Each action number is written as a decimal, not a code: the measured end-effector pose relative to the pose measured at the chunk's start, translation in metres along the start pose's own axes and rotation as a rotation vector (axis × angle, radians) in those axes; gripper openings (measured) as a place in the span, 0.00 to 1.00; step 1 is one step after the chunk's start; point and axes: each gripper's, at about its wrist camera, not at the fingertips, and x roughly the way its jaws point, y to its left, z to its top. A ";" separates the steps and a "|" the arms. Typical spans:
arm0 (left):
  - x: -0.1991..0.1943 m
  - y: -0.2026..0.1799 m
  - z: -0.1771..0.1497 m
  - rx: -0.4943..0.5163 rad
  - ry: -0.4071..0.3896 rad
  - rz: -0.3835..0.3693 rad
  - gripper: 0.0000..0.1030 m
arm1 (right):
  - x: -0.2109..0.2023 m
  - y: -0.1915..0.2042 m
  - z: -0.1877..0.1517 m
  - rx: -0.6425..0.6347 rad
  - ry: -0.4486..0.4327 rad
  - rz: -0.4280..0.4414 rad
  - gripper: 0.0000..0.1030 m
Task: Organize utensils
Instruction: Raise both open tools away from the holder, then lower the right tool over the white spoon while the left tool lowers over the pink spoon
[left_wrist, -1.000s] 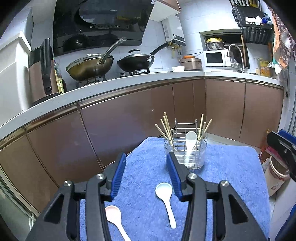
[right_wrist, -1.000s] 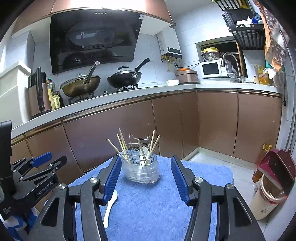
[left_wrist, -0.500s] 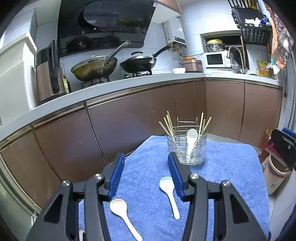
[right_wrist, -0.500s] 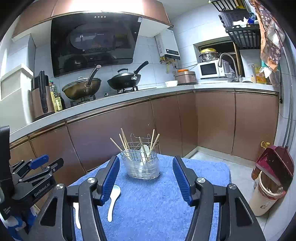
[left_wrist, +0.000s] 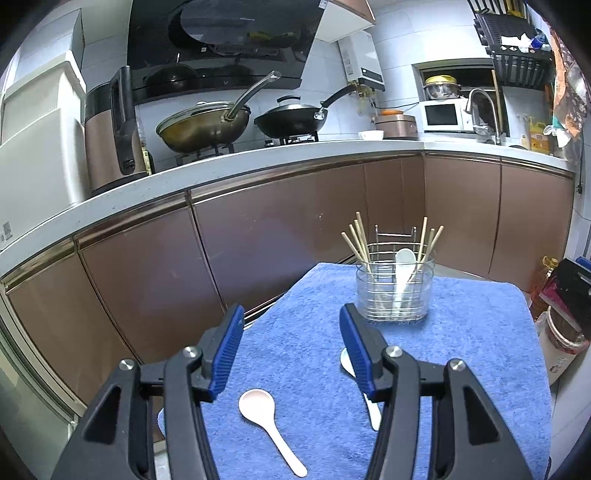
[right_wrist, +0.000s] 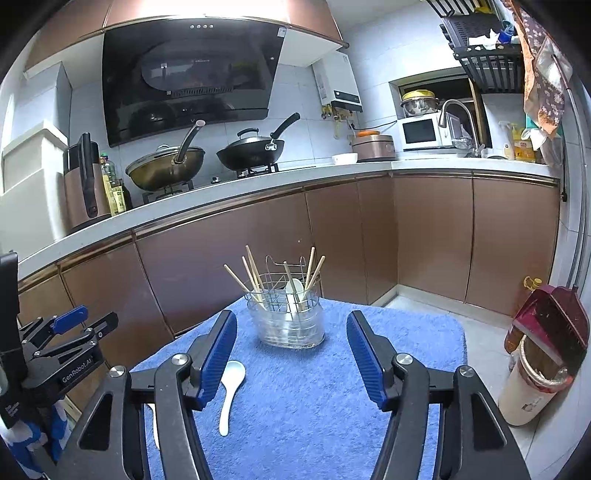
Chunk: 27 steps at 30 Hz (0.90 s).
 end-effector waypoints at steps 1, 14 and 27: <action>0.001 0.002 0.000 -0.002 -0.002 0.000 0.50 | 0.001 0.000 0.000 0.000 0.000 -0.001 0.58; 0.051 0.080 -0.018 -0.175 0.151 -0.216 0.50 | 0.042 0.003 -0.010 -0.015 0.121 0.044 0.59; 0.158 0.163 -0.104 -0.555 0.526 -0.477 0.49 | 0.168 0.033 -0.060 0.017 0.423 0.277 0.49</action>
